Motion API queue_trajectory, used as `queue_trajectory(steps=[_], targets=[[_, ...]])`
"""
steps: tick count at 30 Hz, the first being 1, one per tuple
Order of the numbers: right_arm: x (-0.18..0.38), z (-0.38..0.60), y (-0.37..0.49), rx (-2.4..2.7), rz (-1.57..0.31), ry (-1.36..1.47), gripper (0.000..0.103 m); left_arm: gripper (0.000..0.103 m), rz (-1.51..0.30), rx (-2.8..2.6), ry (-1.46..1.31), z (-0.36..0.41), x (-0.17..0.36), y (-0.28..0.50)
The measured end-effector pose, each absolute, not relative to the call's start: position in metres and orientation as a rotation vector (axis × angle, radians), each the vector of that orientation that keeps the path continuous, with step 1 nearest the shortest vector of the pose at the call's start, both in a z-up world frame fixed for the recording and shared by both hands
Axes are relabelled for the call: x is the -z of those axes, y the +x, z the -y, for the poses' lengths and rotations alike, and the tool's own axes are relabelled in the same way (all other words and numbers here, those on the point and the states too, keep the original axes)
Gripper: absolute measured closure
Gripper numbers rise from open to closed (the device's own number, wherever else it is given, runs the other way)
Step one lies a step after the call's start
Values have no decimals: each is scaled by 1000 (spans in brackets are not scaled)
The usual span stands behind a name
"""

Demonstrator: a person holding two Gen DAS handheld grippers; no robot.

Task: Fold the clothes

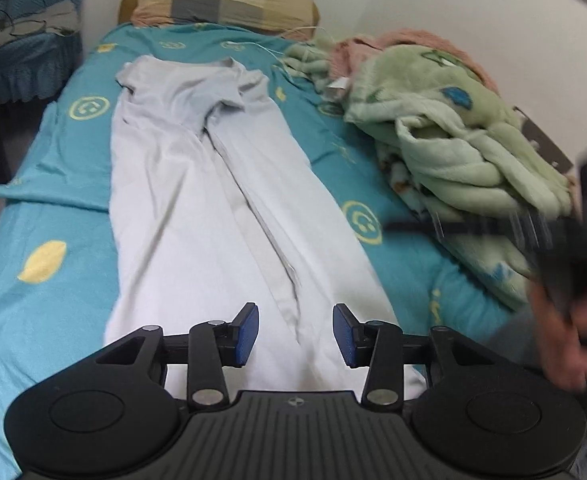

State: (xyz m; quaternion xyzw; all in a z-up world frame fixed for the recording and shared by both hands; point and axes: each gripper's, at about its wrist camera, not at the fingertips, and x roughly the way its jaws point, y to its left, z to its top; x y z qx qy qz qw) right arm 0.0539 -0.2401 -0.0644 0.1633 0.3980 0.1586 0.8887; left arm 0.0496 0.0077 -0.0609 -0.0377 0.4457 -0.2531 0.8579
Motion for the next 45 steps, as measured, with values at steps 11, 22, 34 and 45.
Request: queue_trajectory(steps=[11,22,34,45], targets=[[83,233,39,-331,-833,283,53,63,-986,383,-124,43,93,158],[105,280,68,-180,-849,518,51,72,-1037,380,-57,78,142,182],[114,285,80,-125,-882,554,51,97,-984,412,-67,69,122,177],[122,286,85,-117,-939,580,51,97,-1017,354,-63,45,130,185]])
